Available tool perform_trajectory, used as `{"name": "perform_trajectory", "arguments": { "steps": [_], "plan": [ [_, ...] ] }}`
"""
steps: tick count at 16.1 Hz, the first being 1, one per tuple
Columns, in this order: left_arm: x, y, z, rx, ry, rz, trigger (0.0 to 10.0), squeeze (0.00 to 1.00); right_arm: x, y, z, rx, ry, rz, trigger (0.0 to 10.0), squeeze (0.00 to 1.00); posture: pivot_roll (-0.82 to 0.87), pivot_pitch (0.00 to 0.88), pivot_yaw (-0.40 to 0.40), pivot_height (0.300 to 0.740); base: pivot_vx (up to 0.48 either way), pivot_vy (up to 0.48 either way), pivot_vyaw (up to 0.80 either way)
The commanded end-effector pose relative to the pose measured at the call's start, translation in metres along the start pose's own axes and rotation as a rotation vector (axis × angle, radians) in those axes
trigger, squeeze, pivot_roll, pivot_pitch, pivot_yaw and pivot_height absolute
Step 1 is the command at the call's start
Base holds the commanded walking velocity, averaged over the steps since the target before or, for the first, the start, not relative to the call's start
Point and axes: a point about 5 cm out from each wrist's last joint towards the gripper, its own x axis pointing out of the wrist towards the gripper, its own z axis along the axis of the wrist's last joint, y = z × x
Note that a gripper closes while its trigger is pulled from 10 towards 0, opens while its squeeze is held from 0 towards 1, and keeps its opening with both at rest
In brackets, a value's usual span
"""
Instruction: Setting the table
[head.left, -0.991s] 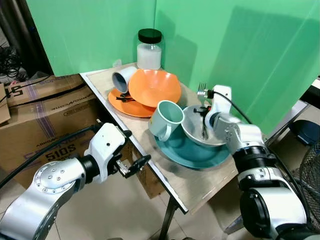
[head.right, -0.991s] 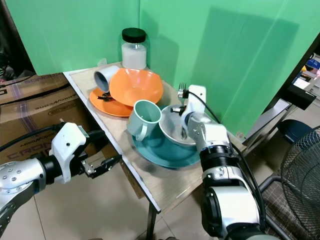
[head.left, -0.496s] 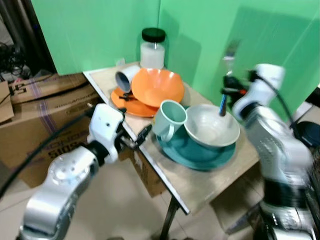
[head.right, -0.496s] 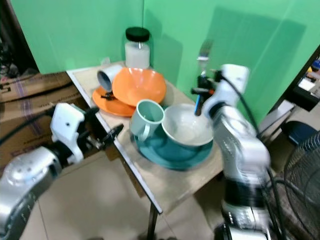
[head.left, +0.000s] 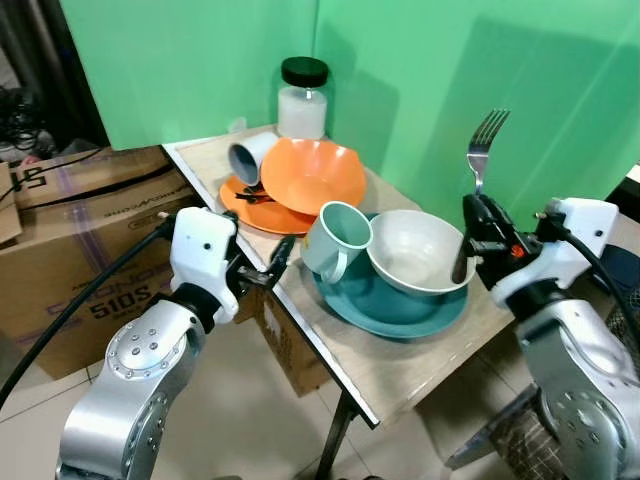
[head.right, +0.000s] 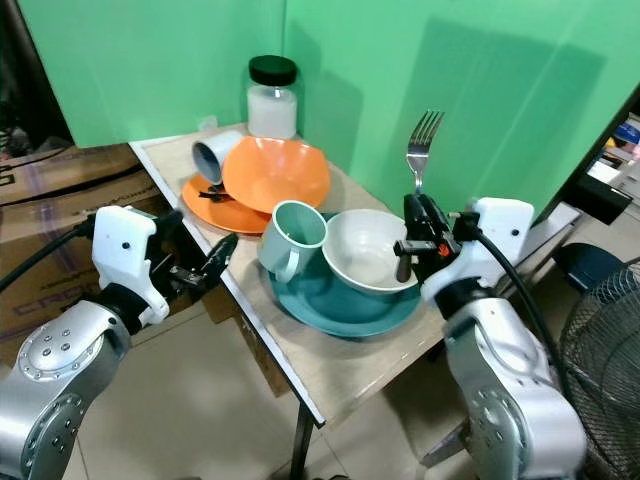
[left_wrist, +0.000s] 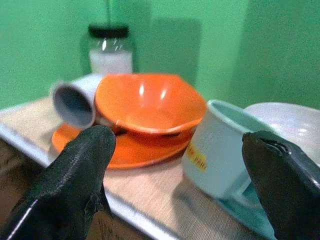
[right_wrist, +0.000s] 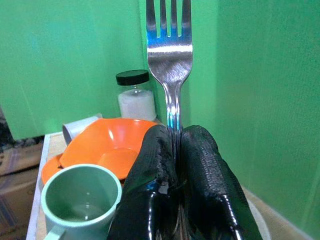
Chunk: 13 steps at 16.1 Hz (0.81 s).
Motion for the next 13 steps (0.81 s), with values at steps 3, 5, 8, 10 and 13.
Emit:
{"name": "perform_trajectory", "arguments": {
  "steps": [3, 5, 8, 10, 13],
  "plan": [
    [0.000, 0.001, -0.004, 0.015, 0.012, 0.049, 10.0, 0.00, -0.007, 0.000, 0.006, -0.071, -0.052, -0.061, 10.0, 0.00, 0.07, 0.000, -0.094, 0.740, 0.000, 0.000, -0.80],
    [0.003, -0.004, 0.001, 0.017, -0.062, 0.021, 10.0, 0.00, -0.009, 0.000, 0.001, -0.054, -0.041, -0.069, 10.0, 0.00, 0.07, 0.000, -0.096, 0.740, 0.000, 0.000, -0.80],
    [0.008, -0.011, 0.019, -0.016, -0.195, 0.044, 10.0, 0.00, -0.010, 0.001, -0.001, -0.023, -0.037, -0.067, 10.0, 0.00, 0.09, 0.000, -0.104, 0.740, 0.000, 0.000, -0.80],
    [0.011, -0.017, 0.024, -0.019, -0.249, 0.040, 10.0, 0.00, -0.008, 0.003, -0.003, 0.008, -0.044, -0.080, 10.0, 0.00, 0.08, 0.000, -0.094, 0.740, 0.000, 0.000, -0.80],
    [0.010, -0.017, 0.021, 0.025, -0.233, 0.046, 10.0, 0.00, -0.009, 0.004, -0.004, 0.016, -0.040, -0.081, 10.0, 0.00, 0.08, 0.000, -0.097, 0.740, 0.000, 0.000, -0.80]
  ]
}}
